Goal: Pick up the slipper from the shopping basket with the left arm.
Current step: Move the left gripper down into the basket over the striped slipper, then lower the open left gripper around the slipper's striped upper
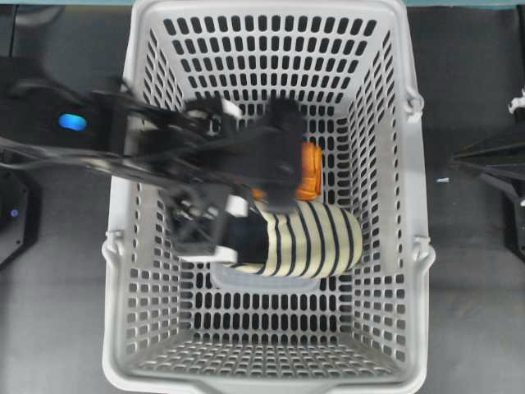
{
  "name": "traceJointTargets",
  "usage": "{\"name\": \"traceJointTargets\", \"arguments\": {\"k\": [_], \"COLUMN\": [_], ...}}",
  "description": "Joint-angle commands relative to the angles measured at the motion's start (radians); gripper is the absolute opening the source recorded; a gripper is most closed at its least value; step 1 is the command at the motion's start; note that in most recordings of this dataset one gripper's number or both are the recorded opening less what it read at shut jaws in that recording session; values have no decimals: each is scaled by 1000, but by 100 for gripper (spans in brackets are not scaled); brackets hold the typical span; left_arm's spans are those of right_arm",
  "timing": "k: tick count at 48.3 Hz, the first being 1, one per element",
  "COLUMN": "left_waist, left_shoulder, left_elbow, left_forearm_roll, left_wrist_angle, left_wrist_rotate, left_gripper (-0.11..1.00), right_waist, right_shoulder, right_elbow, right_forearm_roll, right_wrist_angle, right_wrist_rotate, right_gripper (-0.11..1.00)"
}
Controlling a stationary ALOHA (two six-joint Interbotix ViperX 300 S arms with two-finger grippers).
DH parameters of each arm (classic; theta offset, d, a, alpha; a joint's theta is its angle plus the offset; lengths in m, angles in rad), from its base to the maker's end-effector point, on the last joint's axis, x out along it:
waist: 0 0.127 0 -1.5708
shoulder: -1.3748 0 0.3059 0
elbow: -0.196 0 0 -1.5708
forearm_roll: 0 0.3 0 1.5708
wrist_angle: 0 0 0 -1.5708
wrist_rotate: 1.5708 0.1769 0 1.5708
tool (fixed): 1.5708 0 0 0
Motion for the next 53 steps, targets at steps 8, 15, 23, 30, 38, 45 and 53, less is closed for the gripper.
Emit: {"name": "traceJointTargets", "arguments": {"k": [8,15,23,30,38,45,53], "left_waist": [-15,-17,-23,-23,-26,-28,-29], "left_shoulder": [115,161,193,229,270,308,336], "left_elbow": [-178,-206,-209,-209,-202,-199,-187], "left_forearm_roll": [5,5,5,5,3,3,5], "left_wrist_angle": [72,83,98,101,101,100,94], "left_wrist_rotate": [3,-8,0,0,-11,-11,-9], "left_gripper": [0,10,58,89,91,91,91], "right_waist": [2,2,6,20,31,34,34], "right_shoulder": [-5,-8,-9,-9,-9,-11,-9], "right_elbow": [-9,-9,-8,-5,2,3,12], "right_forearm_roll": [3,3,3,3,3,3,3], "right_wrist_angle": [2,5,5,8,11,11,11], "right_wrist_rotate": [-2,0,0,-2,2,0,0], "right_gripper": [0,0,0,0,0,0,0]}}
